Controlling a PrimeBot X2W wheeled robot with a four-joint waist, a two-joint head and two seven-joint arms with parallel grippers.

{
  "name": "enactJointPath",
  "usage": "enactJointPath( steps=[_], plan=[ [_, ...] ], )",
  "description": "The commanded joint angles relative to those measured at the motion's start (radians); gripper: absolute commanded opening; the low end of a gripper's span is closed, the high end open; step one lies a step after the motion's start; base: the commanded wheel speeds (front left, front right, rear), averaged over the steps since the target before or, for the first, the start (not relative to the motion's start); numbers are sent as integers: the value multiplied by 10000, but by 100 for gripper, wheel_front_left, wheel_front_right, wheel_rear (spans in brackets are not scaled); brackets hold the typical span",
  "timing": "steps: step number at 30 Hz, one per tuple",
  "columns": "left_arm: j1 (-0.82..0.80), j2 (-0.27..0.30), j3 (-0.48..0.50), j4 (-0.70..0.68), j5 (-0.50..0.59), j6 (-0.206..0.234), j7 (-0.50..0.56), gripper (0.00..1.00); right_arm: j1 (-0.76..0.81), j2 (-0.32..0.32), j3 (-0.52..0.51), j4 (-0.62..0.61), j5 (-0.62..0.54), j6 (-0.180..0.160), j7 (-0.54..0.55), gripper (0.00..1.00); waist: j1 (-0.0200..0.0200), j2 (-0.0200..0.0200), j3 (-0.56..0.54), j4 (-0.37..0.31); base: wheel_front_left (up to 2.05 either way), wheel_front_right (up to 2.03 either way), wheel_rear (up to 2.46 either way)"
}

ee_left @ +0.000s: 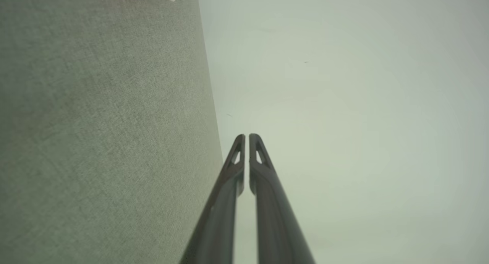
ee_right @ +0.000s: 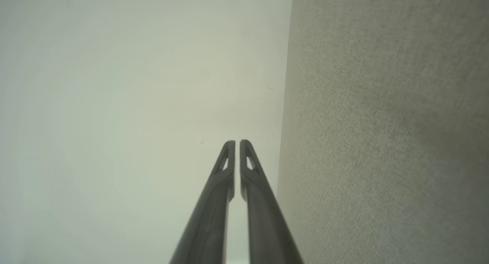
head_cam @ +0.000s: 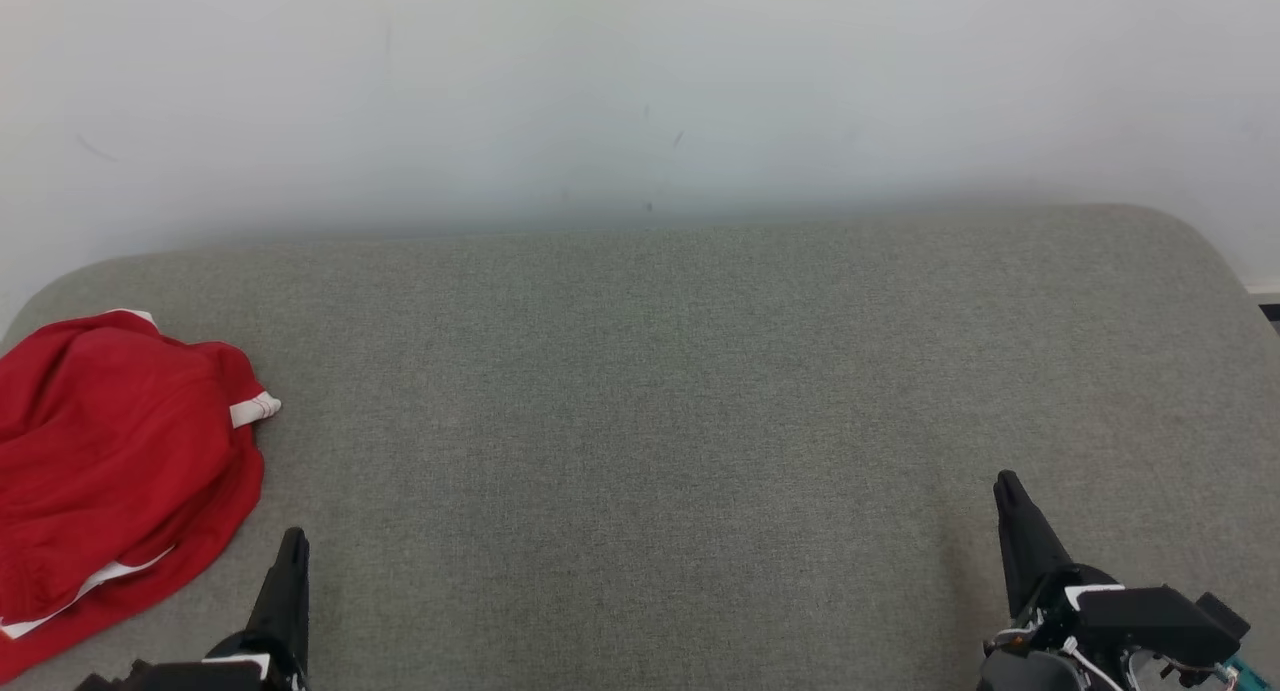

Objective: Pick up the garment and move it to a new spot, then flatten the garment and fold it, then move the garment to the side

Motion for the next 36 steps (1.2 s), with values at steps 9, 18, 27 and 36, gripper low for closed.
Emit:
enactJointPath(
  steps=[9, 18, 27, 36],
  plan=[
    [168, -20, -118, 145, 265, 2, -358, 100, 146, -98, 245, 92, -283, -1, -268, 100, 1, -1, 16, 3, 0, 0, 0],
    [156, -18, -121, 161, 1329, 2, -744, 100, 59, -385, 731, 167, -984, -2, -740, 100, 1, -1, 31, -7, 0, 0, 0],
    [157, -15, -186, 210, 3248, 2, -1136, 100, -10, -506, 1017, 299, -2465, -4, -1130, 100, 1, -1, 56, -27, 0, 0, 0],
    [224, -10, -365, 249, 5569, 2, -1493, 100, -4, -552, 1131, 424, -4216, -5, -1484, 100, 0, -1, 66, -67, 0, 0, 0]
  ],
)
